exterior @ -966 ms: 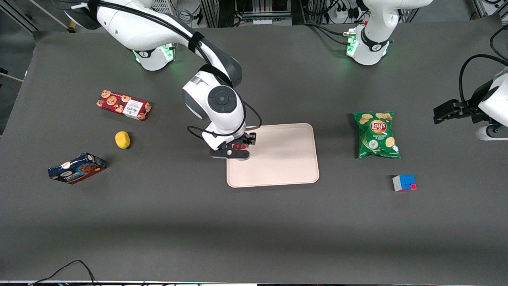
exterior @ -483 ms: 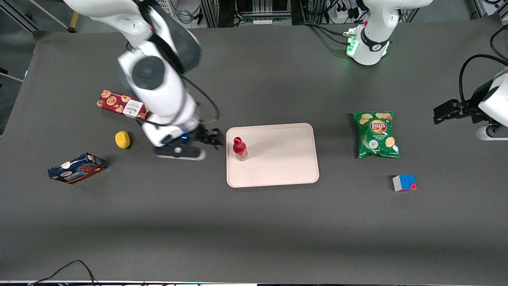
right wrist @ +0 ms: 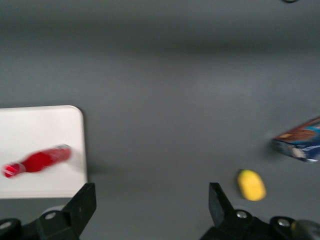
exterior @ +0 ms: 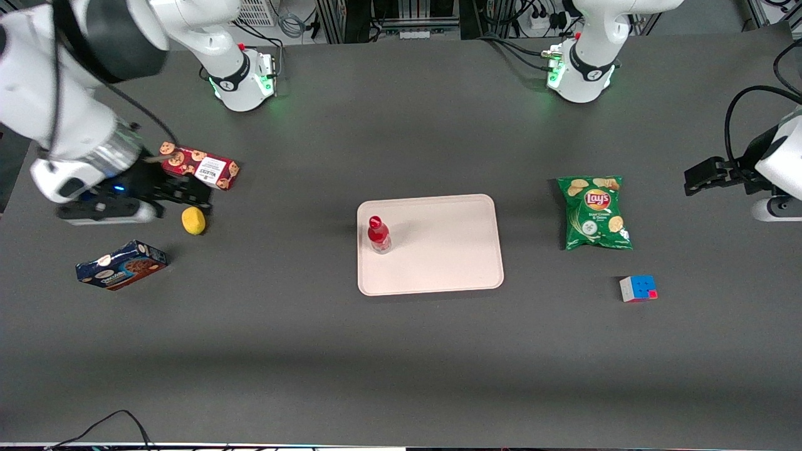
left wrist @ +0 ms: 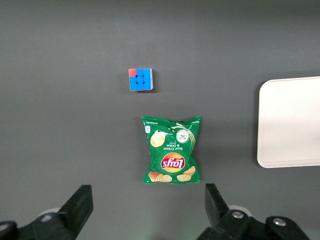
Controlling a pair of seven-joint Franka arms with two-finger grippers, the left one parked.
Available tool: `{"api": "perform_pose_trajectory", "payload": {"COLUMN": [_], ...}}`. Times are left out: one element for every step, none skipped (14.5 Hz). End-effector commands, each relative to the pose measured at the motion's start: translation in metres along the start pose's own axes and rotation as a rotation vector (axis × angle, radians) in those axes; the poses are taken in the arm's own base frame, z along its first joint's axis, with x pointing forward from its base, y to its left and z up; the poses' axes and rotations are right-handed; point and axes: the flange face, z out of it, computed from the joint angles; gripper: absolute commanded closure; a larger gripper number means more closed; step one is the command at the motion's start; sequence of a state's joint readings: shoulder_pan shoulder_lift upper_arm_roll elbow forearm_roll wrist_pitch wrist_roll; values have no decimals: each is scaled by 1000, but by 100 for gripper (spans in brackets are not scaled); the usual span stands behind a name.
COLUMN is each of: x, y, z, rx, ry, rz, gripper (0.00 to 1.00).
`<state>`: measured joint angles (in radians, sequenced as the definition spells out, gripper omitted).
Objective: Place coke bottle on tray
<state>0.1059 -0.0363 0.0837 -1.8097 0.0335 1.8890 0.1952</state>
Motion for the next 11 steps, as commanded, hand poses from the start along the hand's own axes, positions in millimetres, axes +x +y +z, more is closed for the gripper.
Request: {"api": "perform_pose_trajectory", "payload": {"x": [-40,-42,-45,-45,-44,-41,-39,-38,-39,-39,-40], "y": [78,85,87,93,104,110,109,111,112,112,113], "z": [-11,-14,-14,-15,-16,-21,-28,-32,-33,-33,-34], "rx": [31,29,22,22,24,26,23,2,-26,-27,-27], "ry": [9,7,-22,-32,-41,-39,-36,-37,-40,-40,-45], "rz": [-47,-38,-36,-28,-9,4,1,-5,-15,-16,-16], "gripper": [0,0,0,0,0,0,0,0,0,0,0]}}
